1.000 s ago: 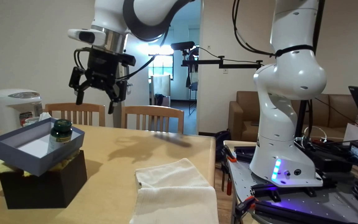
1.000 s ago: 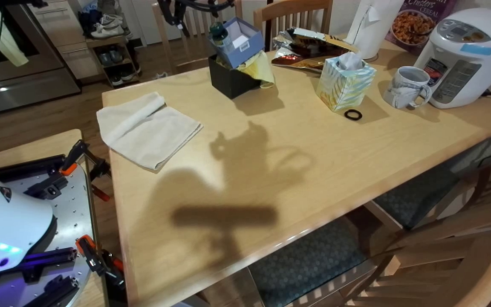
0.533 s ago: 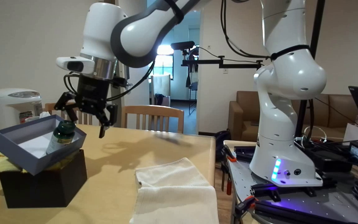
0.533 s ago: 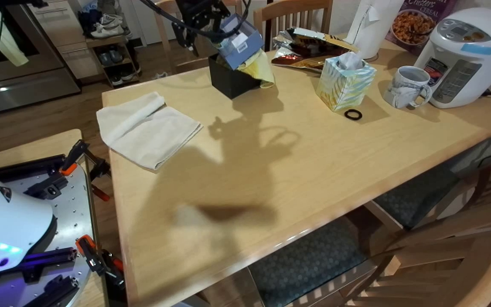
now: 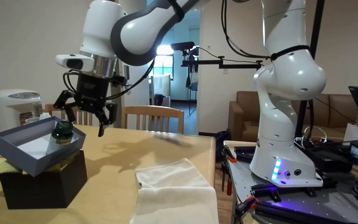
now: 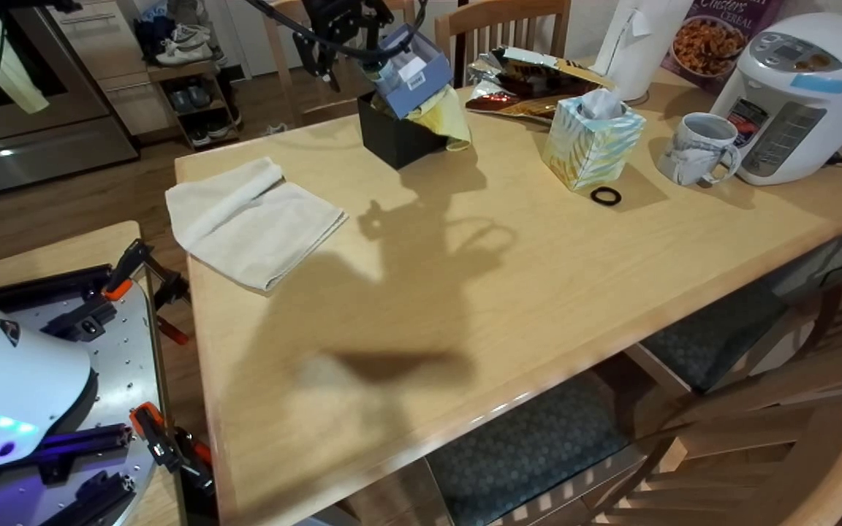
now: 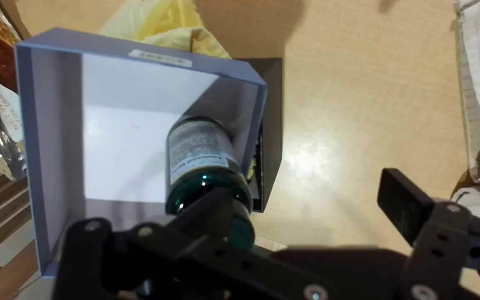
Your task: Pick up the grey object and put it on the table
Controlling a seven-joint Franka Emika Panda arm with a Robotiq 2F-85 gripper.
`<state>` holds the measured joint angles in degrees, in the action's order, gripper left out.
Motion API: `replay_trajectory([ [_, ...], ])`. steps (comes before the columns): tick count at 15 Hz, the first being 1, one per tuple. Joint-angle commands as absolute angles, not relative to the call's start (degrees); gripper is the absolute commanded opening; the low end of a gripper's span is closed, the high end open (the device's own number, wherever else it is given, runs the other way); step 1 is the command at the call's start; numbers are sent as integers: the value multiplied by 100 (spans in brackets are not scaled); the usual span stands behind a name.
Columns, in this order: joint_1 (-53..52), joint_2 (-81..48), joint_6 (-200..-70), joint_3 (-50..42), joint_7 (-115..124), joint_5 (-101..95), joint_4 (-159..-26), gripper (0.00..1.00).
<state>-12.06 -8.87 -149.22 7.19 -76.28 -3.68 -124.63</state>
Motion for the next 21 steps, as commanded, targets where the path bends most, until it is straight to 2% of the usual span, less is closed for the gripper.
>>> replay_trajectory([
  [1, -1050, -797, -14850, 863, -7474, -532, -12532, 100],
  [10, -1075, 209, -14733, 807, -6984, -768, -13031, 100],
  [21, -1098, -360, -14616, 883, -7284, -593, -12766, 100],
])
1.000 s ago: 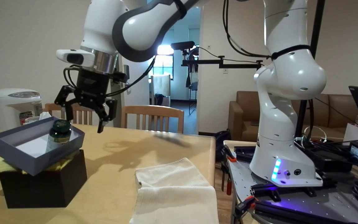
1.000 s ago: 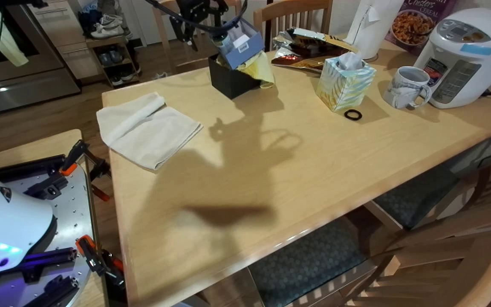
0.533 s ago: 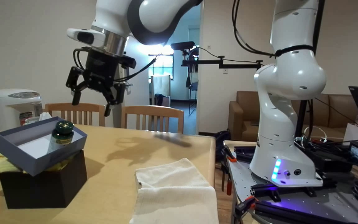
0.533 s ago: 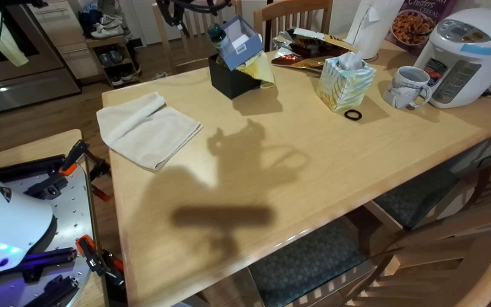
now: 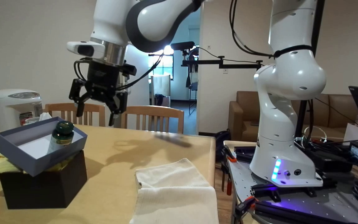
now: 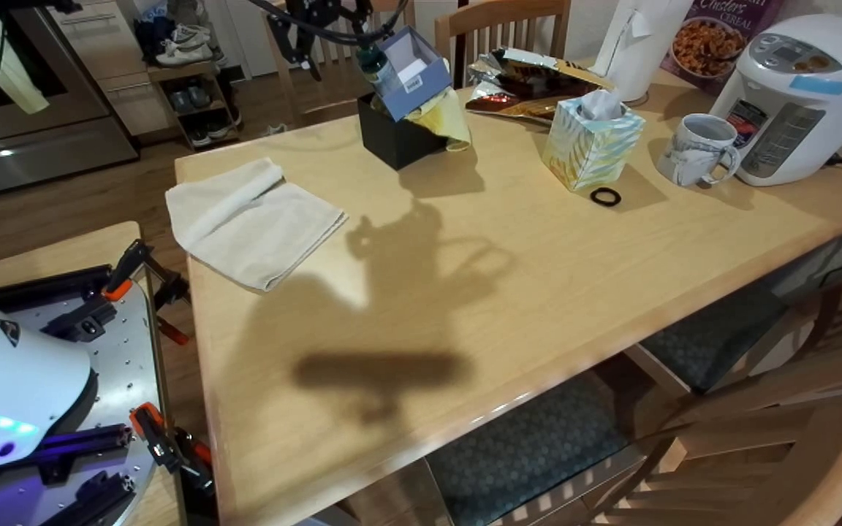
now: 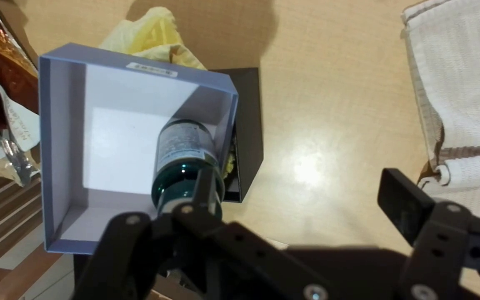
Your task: Pick up the grey object and put it on the table
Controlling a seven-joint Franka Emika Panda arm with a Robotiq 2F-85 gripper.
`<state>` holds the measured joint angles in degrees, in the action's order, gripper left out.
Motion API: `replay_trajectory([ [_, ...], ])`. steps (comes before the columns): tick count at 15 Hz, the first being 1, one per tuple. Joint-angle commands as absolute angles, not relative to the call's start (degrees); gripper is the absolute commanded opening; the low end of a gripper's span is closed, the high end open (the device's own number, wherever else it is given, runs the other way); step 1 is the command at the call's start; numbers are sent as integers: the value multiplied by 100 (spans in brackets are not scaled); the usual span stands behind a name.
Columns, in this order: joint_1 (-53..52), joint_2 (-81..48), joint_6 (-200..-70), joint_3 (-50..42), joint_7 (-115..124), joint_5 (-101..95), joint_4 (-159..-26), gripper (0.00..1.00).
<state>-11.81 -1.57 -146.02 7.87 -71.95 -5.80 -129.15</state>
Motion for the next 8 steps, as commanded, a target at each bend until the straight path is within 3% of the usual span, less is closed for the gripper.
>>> replay_trajectory([
  [1, -1090, -401, -14620, 895, -7308, -579, -12755, 100],
  [8, -1055, -621, -14978, 870, -7101, -1008, -12735, 100],
])
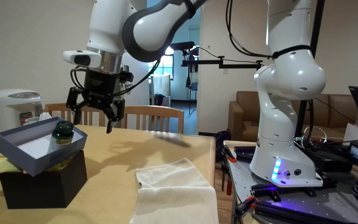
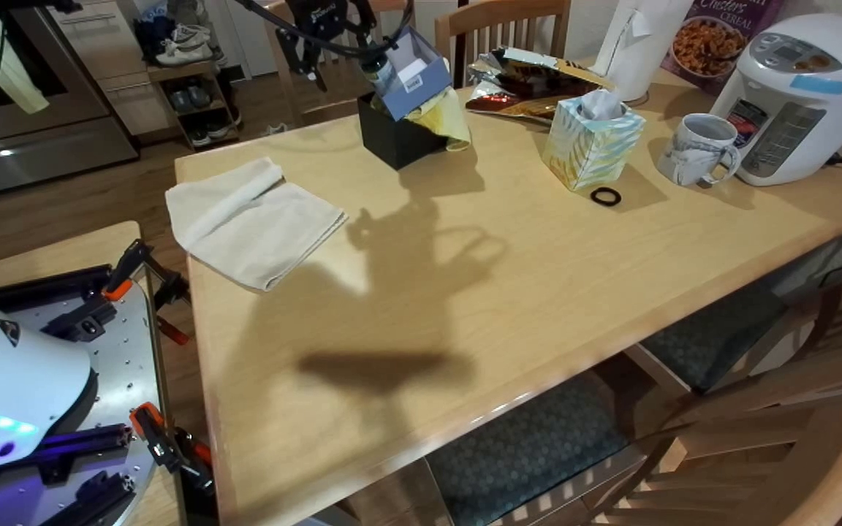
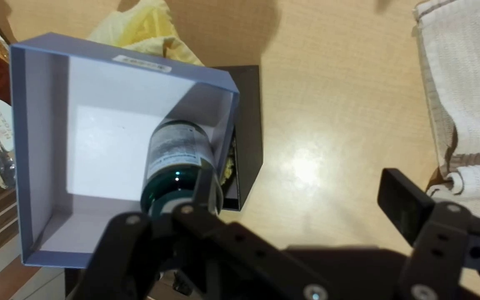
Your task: Pick up the grey object and put it on the table
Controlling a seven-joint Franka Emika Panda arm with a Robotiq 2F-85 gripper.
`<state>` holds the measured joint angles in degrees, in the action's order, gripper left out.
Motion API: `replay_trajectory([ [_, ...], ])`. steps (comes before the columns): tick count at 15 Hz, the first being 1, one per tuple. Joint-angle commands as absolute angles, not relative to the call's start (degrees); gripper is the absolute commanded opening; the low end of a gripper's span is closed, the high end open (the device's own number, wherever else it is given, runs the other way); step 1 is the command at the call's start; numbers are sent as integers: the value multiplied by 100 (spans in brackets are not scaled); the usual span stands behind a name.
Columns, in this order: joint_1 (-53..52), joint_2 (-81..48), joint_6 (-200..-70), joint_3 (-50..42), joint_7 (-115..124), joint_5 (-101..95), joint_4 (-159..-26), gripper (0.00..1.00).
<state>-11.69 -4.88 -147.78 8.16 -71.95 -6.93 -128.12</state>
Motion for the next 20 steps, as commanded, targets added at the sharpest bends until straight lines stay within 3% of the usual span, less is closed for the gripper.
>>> replay_trajectory([
  [1, -1038, -640, -15053, 859, -7077, -1078, -12740, 100],
  [19, -824, -1581, -15985, 861, -6754, -1176, -12384, 100],
  [20, -819, -1599, -15996, 848, -6669, -1202, -12391, 75],
])
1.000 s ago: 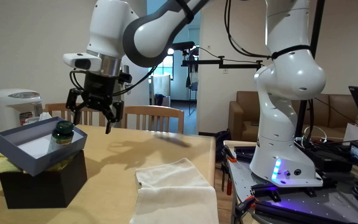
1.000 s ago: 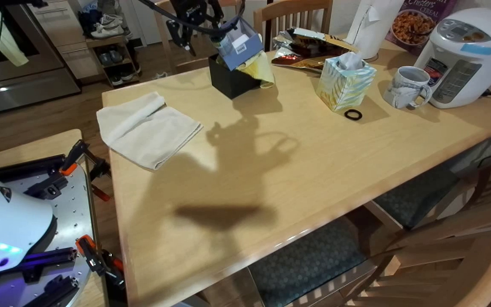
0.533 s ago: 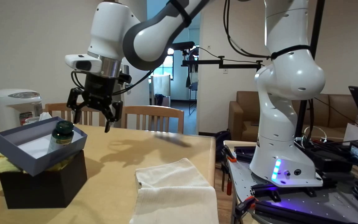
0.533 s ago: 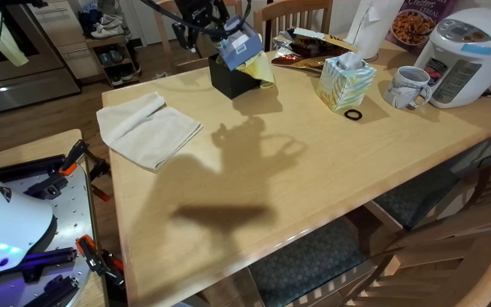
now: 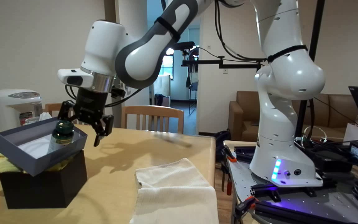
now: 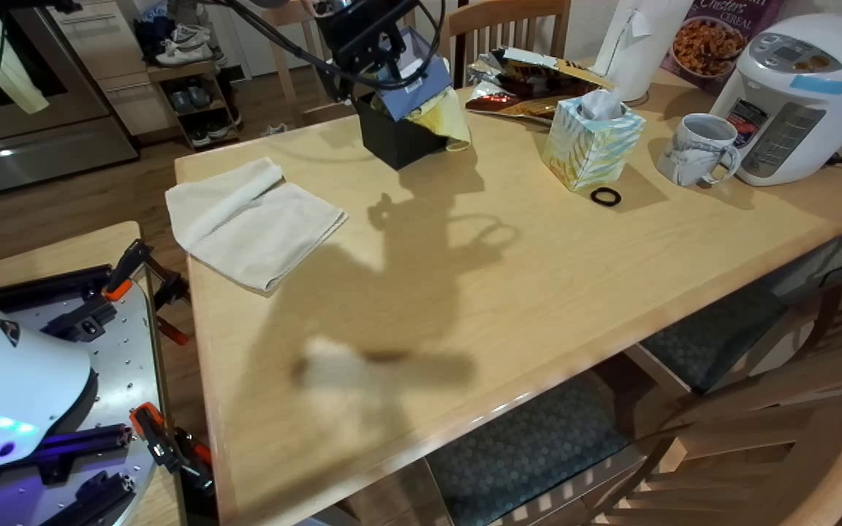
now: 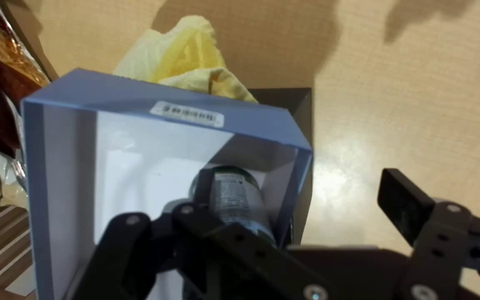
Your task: Pick up the grey object and put it on the table
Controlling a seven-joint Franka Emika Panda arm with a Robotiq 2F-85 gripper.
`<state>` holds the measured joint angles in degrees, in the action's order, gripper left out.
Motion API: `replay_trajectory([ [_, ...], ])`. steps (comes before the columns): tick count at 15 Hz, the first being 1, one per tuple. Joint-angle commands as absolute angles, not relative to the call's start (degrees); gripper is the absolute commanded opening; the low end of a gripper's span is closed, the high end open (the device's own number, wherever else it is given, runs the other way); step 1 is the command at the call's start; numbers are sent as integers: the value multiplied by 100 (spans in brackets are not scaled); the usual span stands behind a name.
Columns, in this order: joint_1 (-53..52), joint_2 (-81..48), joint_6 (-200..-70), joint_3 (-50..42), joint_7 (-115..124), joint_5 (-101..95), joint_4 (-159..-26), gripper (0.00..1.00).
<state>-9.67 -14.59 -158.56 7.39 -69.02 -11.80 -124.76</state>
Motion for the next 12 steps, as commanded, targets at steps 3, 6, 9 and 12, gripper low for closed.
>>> replay_trajectory([
  [3, -782, -1625, -15998, 851, -6510, -1214, -12419, 60],
  [6, -755, -1622, -16038, 857, -6402, -1230, -12436, 41],
  [9, -748, -1608, -16094, 852, -6300, -1258, -12448, 21],
  [12, -742, -1583, -16199, 841, -6209, -1279, -12462, 1],
])
